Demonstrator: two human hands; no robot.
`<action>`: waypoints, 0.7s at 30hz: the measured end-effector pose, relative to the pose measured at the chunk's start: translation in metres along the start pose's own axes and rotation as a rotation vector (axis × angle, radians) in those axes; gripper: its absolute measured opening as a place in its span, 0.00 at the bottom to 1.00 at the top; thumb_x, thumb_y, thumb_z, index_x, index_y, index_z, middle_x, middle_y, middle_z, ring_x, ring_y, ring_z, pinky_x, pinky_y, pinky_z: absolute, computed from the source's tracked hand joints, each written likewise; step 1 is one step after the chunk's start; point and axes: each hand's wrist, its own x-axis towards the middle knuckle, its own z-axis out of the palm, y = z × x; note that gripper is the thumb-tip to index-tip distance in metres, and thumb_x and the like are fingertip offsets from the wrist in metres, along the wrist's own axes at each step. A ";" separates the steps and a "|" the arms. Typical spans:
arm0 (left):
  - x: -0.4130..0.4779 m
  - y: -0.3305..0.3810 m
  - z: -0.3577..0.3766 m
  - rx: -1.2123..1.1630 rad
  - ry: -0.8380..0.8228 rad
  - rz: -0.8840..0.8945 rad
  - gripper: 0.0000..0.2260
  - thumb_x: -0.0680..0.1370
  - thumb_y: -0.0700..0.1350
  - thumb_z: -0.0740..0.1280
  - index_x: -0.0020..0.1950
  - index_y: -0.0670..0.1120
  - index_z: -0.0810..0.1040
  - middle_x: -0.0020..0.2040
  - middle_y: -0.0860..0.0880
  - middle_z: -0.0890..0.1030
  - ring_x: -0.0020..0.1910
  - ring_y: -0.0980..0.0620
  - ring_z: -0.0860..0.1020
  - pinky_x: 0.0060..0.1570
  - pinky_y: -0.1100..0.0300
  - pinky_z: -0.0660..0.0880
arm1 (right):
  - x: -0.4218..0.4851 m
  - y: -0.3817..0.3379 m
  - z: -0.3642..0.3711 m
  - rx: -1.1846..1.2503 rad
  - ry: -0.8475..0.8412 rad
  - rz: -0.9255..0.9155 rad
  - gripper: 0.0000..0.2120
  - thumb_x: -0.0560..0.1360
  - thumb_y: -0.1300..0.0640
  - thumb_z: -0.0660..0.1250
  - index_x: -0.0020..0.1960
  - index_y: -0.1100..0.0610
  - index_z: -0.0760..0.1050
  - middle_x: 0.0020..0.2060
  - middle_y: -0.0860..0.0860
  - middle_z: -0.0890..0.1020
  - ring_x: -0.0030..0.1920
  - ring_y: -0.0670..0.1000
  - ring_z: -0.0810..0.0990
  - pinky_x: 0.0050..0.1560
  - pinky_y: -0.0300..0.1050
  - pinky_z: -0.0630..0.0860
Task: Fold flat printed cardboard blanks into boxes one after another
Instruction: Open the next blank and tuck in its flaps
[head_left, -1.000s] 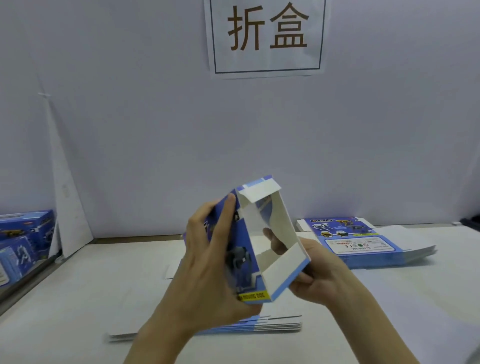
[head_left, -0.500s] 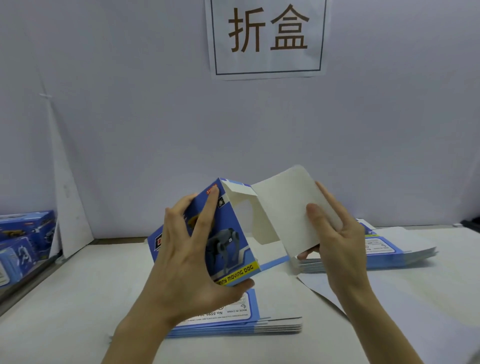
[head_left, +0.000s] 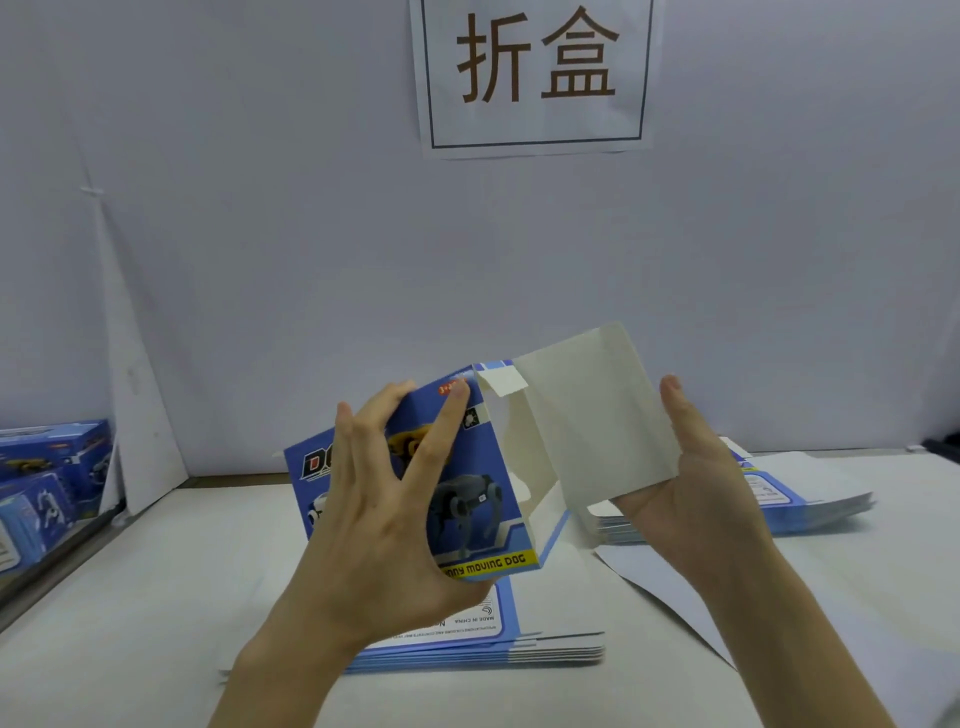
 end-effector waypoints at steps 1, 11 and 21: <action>0.000 0.000 0.000 0.007 0.000 0.004 0.53 0.57 0.62 0.74 0.76 0.54 0.51 0.71 0.49 0.54 0.71 0.46 0.58 0.54 0.32 0.74 | -0.001 -0.001 0.000 0.020 -0.032 0.035 0.17 0.73 0.44 0.63 0.43 0.54 0.86 0.47 0.53 0.86 0.47 0.51 0.85 0.42 0.48 0.82; -0.001 -0.004 -0.003 -0.016 -0.001 -0.023 0.55 0.56 0.63 0.73 0.75 0.62 0.44 0.72 0.52 0.50 0.73 0.38 0.59 0.55 0.35 0.75 | -0.001 -0.004 -0.003 -0.260 0.012 -0.012 0.11 0.65 0.47 0.69 0.41 0.50 0.86 0.39 0.49 0.86 0.37 0.45 0.84 0.32 0.38 0.79; 0.003 0.004 0.002 0.155 0.098 0.024 0.48 0.63 0.70 0.66 0.76 0.48 0.55 0.68 0.39 0.60 0.68 0.41 0.61 0.56 0.30 0.71 | -0.016 0.011 0.017 -0.607 0.124 -0.358 0.10 0.76 0.52 0.65 0.44 0.50 0.85 0.39 0.45 0.85 0.39 0.44 0.80 0.38 0.36 0.75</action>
